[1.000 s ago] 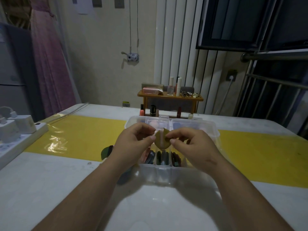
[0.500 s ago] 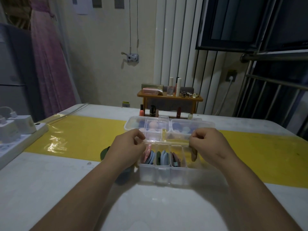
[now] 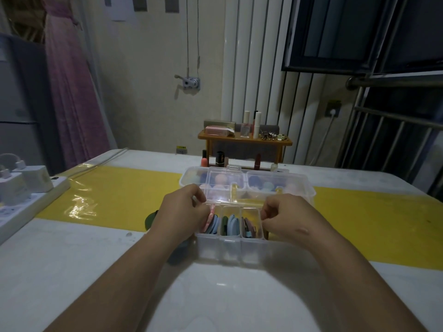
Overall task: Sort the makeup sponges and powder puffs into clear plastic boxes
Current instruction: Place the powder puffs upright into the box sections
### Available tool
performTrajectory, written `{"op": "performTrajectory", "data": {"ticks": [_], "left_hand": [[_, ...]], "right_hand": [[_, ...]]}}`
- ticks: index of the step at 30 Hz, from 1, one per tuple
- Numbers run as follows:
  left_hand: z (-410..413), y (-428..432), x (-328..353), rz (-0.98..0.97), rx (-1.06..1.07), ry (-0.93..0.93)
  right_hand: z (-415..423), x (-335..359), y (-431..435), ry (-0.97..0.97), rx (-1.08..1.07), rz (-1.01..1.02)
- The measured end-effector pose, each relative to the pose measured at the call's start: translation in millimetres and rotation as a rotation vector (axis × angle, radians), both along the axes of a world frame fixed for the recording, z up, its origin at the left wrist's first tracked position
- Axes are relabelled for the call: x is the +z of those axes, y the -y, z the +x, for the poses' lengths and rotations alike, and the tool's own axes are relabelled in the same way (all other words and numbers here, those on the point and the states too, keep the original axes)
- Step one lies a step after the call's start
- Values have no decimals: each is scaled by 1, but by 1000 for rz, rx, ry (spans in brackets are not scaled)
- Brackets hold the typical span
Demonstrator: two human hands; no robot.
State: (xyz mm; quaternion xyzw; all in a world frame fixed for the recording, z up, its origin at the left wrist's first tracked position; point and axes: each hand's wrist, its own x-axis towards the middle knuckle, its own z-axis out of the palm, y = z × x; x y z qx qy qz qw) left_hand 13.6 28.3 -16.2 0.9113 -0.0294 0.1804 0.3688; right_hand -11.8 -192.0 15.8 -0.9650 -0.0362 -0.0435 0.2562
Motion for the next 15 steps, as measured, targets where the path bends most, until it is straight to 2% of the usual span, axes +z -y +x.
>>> {"op": "performTrajectory", "data": {"ticks": [7,15], "left_hand": [[-4,-4,4,63,23,18],[-9,-12,15,9,76,19]], "right_hand": [[3,-2,0,8,-4,-15],[9,-7,4,75,0,22]]}}
